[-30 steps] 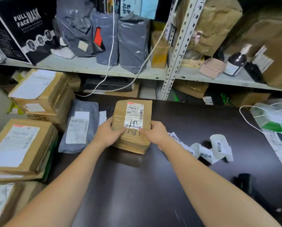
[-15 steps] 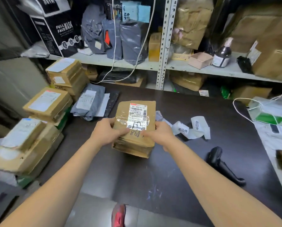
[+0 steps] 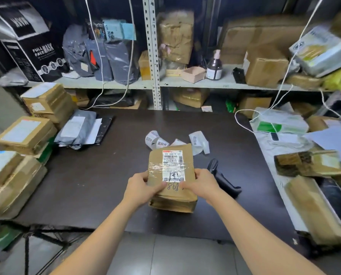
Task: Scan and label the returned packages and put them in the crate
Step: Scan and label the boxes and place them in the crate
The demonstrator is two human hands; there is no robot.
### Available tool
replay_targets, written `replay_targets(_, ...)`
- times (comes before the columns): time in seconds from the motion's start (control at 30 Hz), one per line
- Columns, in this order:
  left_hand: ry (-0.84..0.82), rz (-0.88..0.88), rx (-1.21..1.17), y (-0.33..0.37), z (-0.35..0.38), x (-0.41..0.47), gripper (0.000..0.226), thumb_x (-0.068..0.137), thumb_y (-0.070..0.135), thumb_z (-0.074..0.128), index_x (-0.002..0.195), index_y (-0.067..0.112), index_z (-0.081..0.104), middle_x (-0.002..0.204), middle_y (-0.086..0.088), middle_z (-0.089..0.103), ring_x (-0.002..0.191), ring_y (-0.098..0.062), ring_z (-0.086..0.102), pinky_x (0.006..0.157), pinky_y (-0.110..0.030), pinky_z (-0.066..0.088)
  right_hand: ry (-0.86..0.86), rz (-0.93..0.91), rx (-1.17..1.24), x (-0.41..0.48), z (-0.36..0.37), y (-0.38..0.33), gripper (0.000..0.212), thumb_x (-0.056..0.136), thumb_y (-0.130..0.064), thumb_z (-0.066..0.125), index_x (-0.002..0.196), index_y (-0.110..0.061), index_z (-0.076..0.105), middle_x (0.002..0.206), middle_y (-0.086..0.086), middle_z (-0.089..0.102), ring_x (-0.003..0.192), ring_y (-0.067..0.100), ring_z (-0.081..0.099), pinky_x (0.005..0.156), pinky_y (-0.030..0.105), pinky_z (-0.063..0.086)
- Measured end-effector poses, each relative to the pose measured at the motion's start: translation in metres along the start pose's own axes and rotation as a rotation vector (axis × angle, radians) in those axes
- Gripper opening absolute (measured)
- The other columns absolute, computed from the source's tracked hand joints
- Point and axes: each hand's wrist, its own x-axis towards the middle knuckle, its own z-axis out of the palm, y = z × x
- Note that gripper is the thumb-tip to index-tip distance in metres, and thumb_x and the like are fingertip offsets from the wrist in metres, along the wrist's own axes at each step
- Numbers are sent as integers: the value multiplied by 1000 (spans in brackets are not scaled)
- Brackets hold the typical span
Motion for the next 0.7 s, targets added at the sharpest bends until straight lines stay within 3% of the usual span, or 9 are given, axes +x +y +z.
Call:
replay_targets(0.1, -11, 8, -21, -1, 16, 0, 45, 69, 49, 85, 110, 32, 75, 94, 21, 73, 86, 6, 65, 70, -15, 50, 6, 10, 14, -2, -5, 10, 41, 66, -18, 83, 107, -23, 74, 102, -10, 76, 98, 13, 70, 89, 42, 59)
replay_targets(0.23, -15, 8, -44, -5, 26, 1, 44, 70, 47, 85, 111, 37, 72, 91, 24, 70, 85, 11, 62, 66, -11, 45, 26, 13, 14, -1, -4, 22, 43, 72, -19, 82, 114, -23, 72, 107, -10, 74, 103, 12, 68, 92, 41, 58)
replay_targets(0.4, -12, 17, -61, -7, 26, 5, 42, 69, 52, 84, 107, 42, 70, 83, 31, 66, 80, 24, 57, 54, -3, 39, 14, -17, 94, 1, -4, 29, 34, 78, -24, 82, 105, -41, 69, 107, -24, 72, 109, 1, 64, 92, 30, 56)
replay_targets(0.5, -6, 12, -7, -6, 23, 8, 48, 66, 60, 81, 107, 43, 64, 86, 31, 61, 81, 8, 61, 60, -13, 43, 17, 20, 154, 3, -11, 36, 27, 88, -43, 72, 114, -40, 70, 112, -25, 71, 109, 1, 65, 95, 33, 56)
replay_targets(0.57, 5, 12, 59, -4, 23, 12, 56, 62, 65, 78, 109, 49, 53, 85, 33, 52, 86, -3, 59, 64, -25, 44, 160, 64, 111, 7, -21, 40, 31, 92, -50, 65, 114, -29, 72, 111, -17, 72, 106, 6, 67, 92, 35, 56)
replay_targets(0.63, 29, 14, 105, -3, 25, 16, 62, 59, 69, 74, 111, 49, 46, 86, 32, 49, 93, -9, 57, 66, -28, 43, 349, 88, -18, 10, -34, 44, 15, 93, -42, 64, 98, -29, 69, 102, -13, 72, 91, 5, 66, 74, 25, 54)
replay_targets(0.7, 40, 12, 126, 1, 28, 20, 76, 59, 69, 73, 124, 44, 42, 100, 26, 52, 104, -13, 57, 75, -33, 47, 456, 101, -128, 12, -46, 48, 3, 92, -25, 65, 91, -27, 63, 101, -4, 72, 81, 7, 63, 62, 18, 46)
